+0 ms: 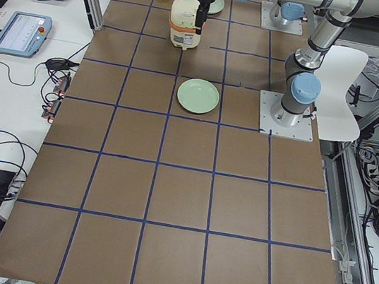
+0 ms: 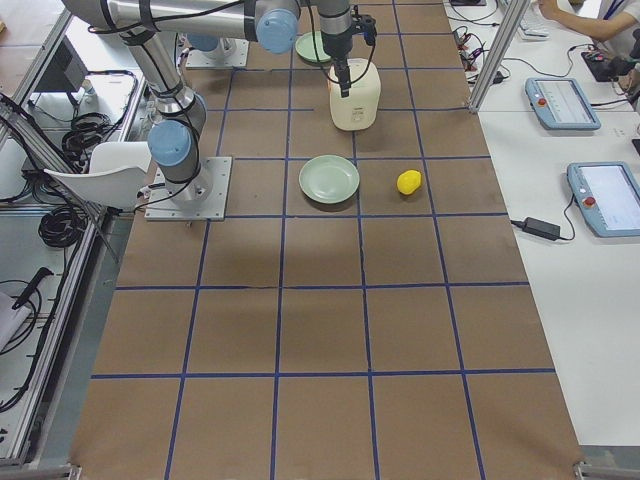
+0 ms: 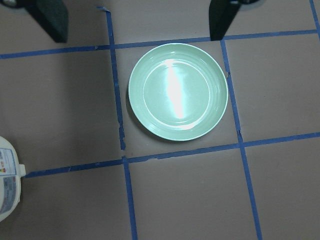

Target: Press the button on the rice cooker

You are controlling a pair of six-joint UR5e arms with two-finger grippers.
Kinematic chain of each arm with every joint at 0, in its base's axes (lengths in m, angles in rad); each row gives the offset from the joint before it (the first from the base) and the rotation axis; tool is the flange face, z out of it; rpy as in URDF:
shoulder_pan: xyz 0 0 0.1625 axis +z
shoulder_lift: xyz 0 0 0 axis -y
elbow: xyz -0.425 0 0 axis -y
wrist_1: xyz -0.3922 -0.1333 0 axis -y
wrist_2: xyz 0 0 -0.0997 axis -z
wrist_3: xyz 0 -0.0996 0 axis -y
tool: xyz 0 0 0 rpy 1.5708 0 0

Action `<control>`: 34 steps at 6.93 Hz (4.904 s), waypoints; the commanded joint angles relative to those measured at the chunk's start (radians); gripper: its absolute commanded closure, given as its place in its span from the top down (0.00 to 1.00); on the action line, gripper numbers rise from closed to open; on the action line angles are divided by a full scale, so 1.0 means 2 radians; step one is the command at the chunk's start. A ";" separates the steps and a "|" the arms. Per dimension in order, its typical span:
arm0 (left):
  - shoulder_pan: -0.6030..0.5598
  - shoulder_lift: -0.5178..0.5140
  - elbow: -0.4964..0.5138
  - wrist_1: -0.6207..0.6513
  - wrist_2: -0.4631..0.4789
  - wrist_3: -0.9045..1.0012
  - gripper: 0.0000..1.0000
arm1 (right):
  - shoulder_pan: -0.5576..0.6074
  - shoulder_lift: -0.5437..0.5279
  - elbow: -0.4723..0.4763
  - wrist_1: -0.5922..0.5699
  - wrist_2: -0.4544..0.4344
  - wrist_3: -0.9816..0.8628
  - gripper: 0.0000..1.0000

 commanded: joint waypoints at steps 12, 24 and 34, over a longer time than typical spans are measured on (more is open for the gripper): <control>0.000 0.000 0.000 0.000 0.000 0.000 1.00 | 0.009 0.077 -0.082 0.030 0.068 0.049 0.08; 0.000 0.000 0.000 0.000 0.000 0.000 1.00 | 0.126 0.166 -0.076 -0.072 0.033 0.137 0.07; 0.000 0.000 0.000 0.000 0.000 0.000 1.00 | 0.135 0.184 -0.072 -0.080 0.034 0.137 0.07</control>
